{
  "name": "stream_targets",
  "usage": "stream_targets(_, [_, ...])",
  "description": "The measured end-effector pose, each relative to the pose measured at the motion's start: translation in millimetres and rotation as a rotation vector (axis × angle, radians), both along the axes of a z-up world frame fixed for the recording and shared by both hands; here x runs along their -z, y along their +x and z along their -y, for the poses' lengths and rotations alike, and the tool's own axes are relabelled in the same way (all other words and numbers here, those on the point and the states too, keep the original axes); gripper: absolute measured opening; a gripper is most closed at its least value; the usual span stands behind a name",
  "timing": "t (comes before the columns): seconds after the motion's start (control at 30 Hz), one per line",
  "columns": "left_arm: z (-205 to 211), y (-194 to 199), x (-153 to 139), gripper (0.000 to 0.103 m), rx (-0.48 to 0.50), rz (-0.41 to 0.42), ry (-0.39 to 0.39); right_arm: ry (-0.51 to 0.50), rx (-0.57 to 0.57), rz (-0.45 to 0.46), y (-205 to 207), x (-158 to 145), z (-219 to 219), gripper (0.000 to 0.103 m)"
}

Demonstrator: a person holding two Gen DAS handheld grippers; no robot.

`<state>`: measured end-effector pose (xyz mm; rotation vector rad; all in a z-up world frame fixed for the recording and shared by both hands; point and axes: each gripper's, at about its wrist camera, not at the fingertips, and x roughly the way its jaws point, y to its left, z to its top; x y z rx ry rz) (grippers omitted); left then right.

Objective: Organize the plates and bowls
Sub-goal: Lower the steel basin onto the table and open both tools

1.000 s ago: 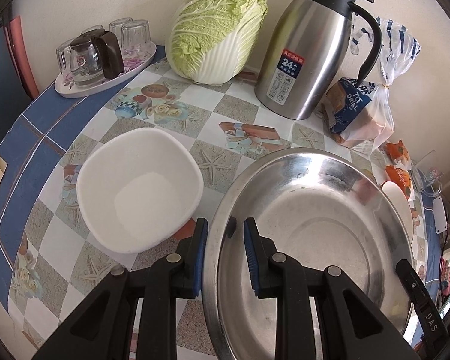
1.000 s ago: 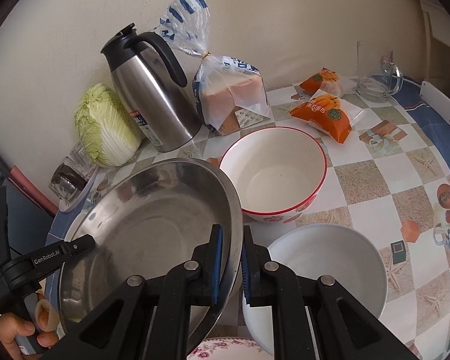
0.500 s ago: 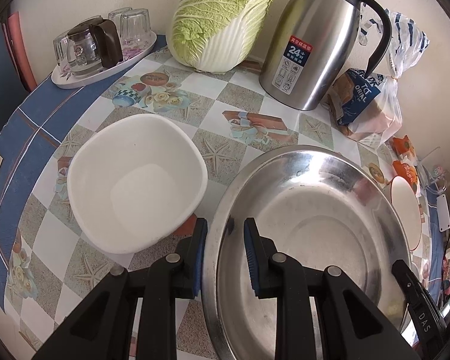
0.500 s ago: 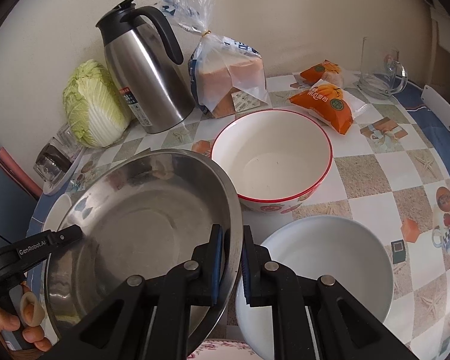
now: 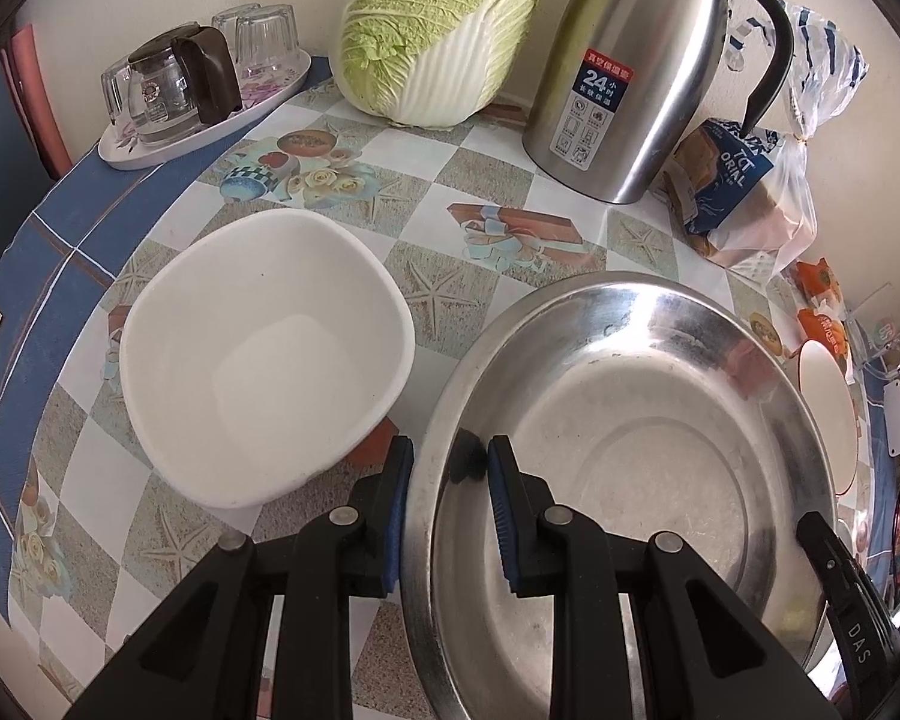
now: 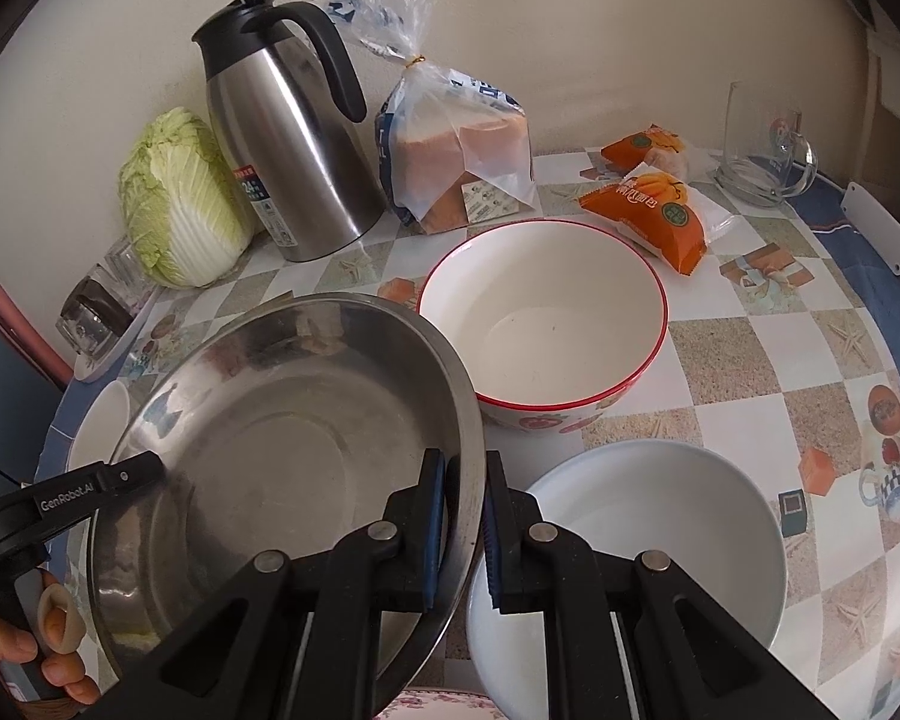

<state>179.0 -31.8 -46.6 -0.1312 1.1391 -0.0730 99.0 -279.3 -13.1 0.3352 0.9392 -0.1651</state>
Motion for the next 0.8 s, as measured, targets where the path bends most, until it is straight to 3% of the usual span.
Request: stream_targets(0.8, [0.1, 2.4, 7.2, 0.034, -0.005, -0.041, 0.026, -0.054, -0.038, -0.031, 5.4, 3.6, -9.4, 0.016])
